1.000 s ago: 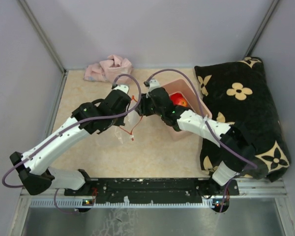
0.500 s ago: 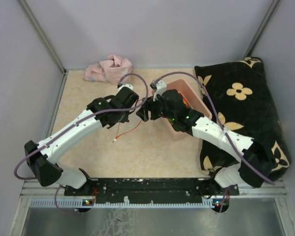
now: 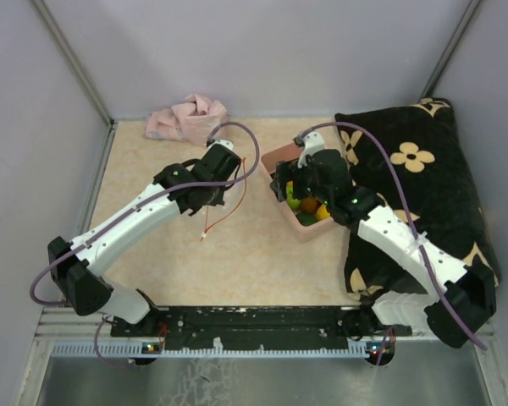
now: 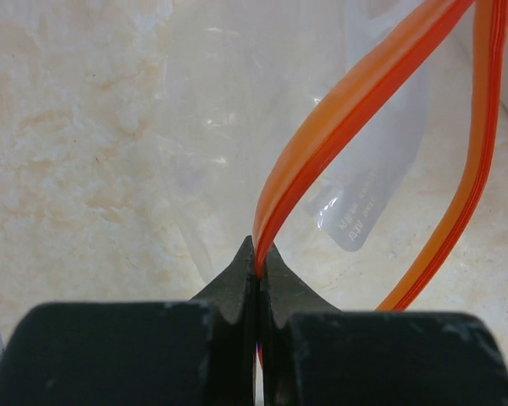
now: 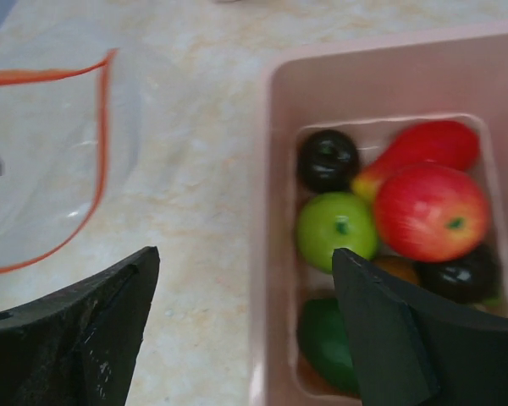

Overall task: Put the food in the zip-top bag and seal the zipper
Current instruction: Pick up the fake fruit from the bin.

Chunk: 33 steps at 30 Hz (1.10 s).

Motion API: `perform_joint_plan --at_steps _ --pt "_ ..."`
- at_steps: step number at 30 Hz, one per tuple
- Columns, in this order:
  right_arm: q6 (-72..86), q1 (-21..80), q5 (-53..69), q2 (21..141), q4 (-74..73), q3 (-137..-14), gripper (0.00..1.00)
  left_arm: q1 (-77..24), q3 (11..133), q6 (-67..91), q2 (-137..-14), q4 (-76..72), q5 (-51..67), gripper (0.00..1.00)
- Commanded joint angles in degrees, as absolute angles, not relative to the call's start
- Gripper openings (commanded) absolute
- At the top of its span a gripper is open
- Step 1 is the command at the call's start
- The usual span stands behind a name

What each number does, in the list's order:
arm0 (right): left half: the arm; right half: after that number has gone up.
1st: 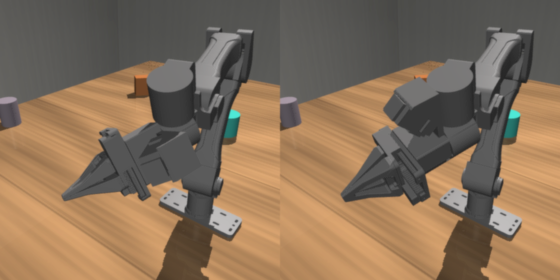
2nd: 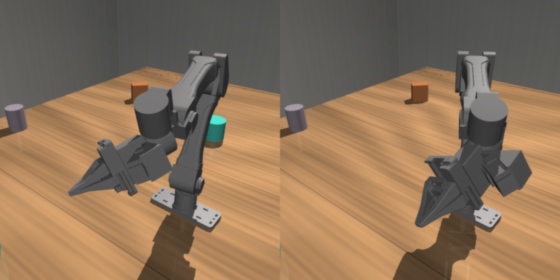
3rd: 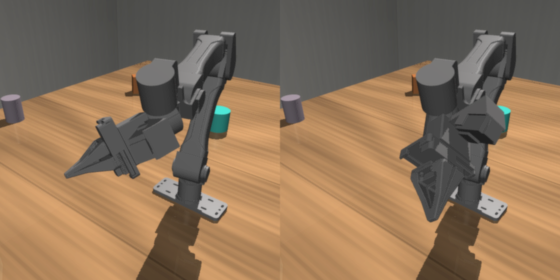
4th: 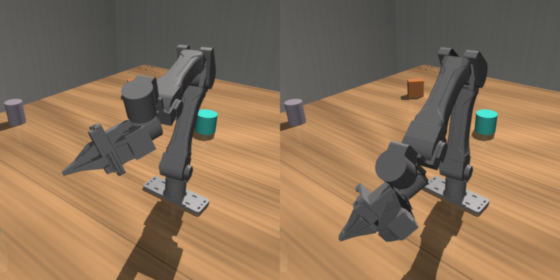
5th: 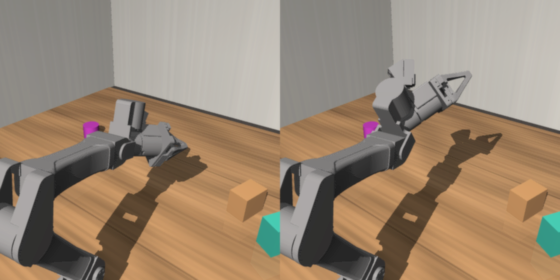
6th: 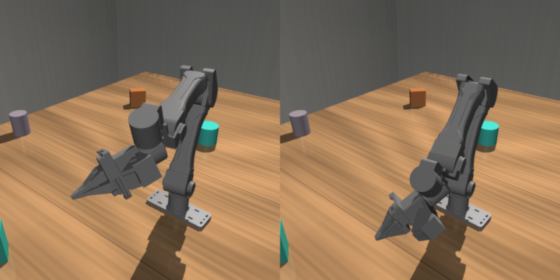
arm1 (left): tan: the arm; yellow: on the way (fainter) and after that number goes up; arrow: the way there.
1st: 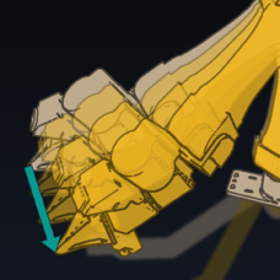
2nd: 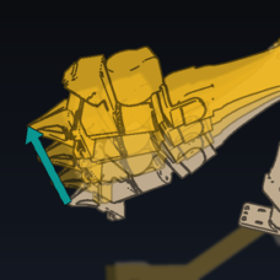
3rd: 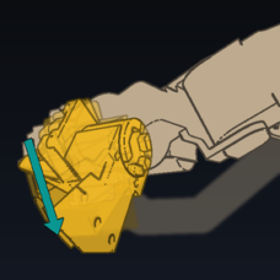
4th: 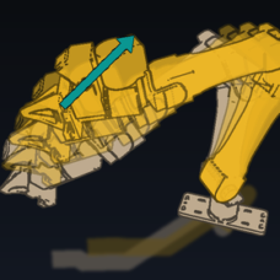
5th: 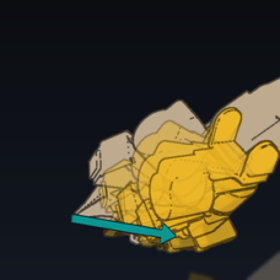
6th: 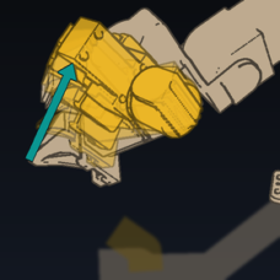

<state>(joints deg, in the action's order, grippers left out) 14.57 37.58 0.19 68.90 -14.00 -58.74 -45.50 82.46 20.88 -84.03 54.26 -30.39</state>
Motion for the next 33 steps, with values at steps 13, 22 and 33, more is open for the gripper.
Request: perform_joint_plan --at_steps 13,22,33 --pt "10.56 20.66 -7.76 81.72 -10.61 -62.83 0.96 -45.09 84.55 14.75 -86.28 51.84 -30.16 0.0" --pt "11.24 19.17 -3.64 91.3 -5.12 -63.78 0.96 -44.98 85.24 14.47 -86.24 52.13 -29.84 0.0" --pt "12.17 18.96 1.41 92.63 -1.1 -60.36 0.77 -45.0 85.71 14.86 -86.16 52.09 -28.65 0.0"
